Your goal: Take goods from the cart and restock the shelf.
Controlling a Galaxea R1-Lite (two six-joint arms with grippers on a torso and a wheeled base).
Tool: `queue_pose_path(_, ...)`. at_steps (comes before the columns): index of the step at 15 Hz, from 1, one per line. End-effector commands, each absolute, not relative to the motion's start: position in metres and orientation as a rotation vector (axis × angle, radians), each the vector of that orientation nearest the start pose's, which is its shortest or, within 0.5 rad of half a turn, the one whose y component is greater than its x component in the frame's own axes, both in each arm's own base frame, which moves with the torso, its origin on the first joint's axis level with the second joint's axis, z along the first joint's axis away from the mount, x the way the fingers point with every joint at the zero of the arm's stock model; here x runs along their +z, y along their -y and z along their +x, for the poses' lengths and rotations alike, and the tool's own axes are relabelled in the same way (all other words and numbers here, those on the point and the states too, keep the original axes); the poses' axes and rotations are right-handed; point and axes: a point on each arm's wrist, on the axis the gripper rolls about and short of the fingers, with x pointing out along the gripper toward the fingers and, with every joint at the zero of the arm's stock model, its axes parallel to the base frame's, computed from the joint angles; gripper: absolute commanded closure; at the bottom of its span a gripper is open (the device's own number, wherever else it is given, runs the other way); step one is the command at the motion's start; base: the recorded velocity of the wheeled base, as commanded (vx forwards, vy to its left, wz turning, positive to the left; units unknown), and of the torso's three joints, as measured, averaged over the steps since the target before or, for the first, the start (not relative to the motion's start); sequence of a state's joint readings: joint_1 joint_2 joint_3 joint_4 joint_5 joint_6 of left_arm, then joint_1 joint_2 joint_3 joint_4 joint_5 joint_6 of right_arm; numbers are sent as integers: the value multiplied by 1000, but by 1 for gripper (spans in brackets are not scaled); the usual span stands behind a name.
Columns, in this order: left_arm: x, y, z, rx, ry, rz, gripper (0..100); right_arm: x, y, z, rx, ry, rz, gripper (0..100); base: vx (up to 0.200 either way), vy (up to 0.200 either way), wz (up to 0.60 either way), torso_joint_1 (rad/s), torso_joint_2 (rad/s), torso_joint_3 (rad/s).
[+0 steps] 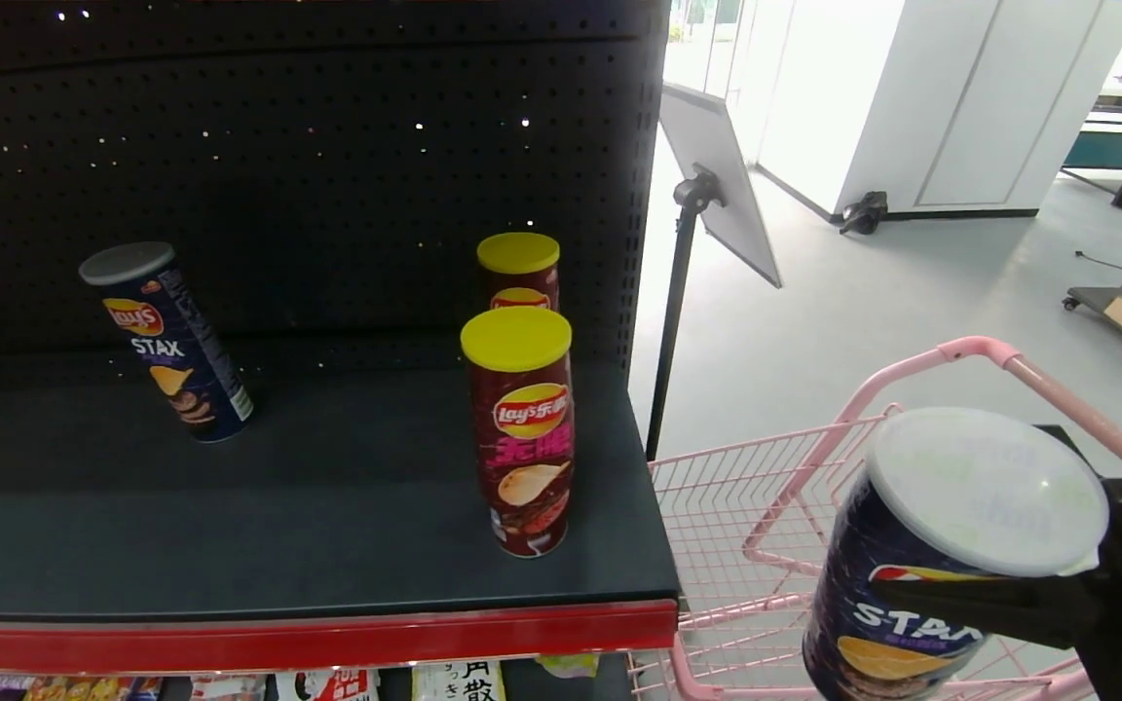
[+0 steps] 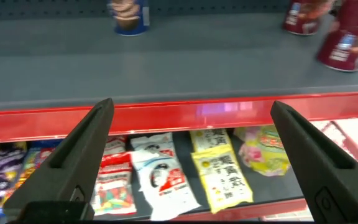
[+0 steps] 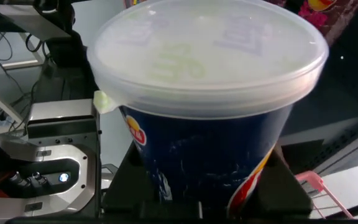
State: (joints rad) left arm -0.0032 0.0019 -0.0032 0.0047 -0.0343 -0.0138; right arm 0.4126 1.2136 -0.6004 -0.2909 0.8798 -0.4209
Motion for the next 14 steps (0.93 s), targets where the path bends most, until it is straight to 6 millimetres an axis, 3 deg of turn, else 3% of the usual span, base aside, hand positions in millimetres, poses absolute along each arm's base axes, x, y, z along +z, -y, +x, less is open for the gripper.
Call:
queue_pose_path(1, 76, 1, -23, -38, -3, -15, 0, 215, -86, 143, 1348, -39, -285, 100, 0, 200, 0, -2, 7, -2)
queue_pose_path(6, 76, 1, -23, -37, -3, -15, 0, 220, -90, 133, 1364, -5, -301, 100, 0, 200, 0, 2, 0, 3)
queue_pose_path(14, 76, 1, -23, -38, -3, -15, 0, 213, -114, 120, 1460, -31, -328, 100, 0, 200, 0, 2, 1, -1)
